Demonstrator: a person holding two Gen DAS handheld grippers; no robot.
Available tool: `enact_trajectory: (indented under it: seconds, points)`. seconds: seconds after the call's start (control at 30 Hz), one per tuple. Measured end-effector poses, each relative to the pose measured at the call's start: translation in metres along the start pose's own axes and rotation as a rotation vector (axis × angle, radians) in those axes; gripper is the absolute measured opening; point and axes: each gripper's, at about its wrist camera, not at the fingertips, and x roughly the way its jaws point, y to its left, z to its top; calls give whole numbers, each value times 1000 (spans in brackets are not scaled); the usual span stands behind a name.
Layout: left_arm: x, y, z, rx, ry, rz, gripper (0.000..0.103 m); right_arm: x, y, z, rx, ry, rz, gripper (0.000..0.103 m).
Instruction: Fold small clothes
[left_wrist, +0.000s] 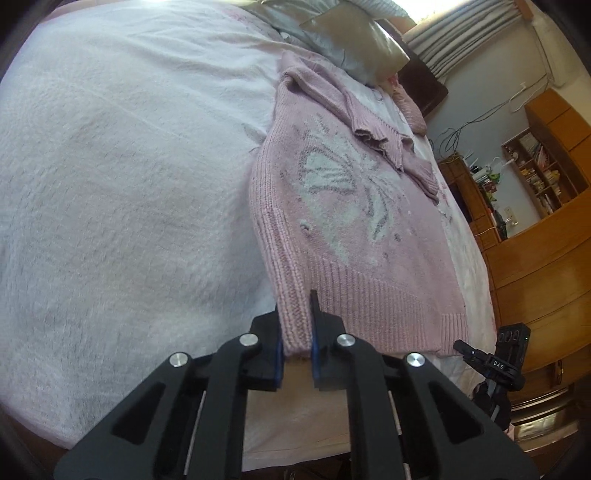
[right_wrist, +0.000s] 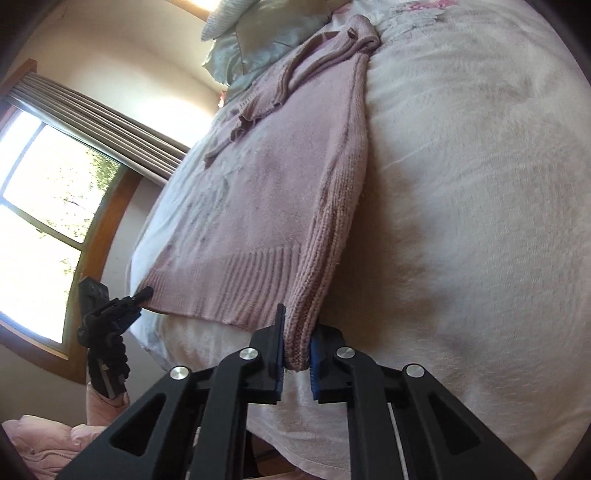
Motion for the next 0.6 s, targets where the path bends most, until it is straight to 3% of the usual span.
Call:
enact_trajectory:
  seconds: [0.13,0.23,0.4,0.6]
  points:
    - [-9,-16,24,21,-47,-62,9,-21,16,25,9,-63,120,10]
    - [-7,-24,49,29,-77,-64,9,-32,26,54,11,-106,159,10]
    - [12,-20,99,15,-118,-32,9,-31,23,116,33,-144,139,10]
    - [63,-4,158,-26,-107,34,9,9,-12,186,110,-120,107,10]
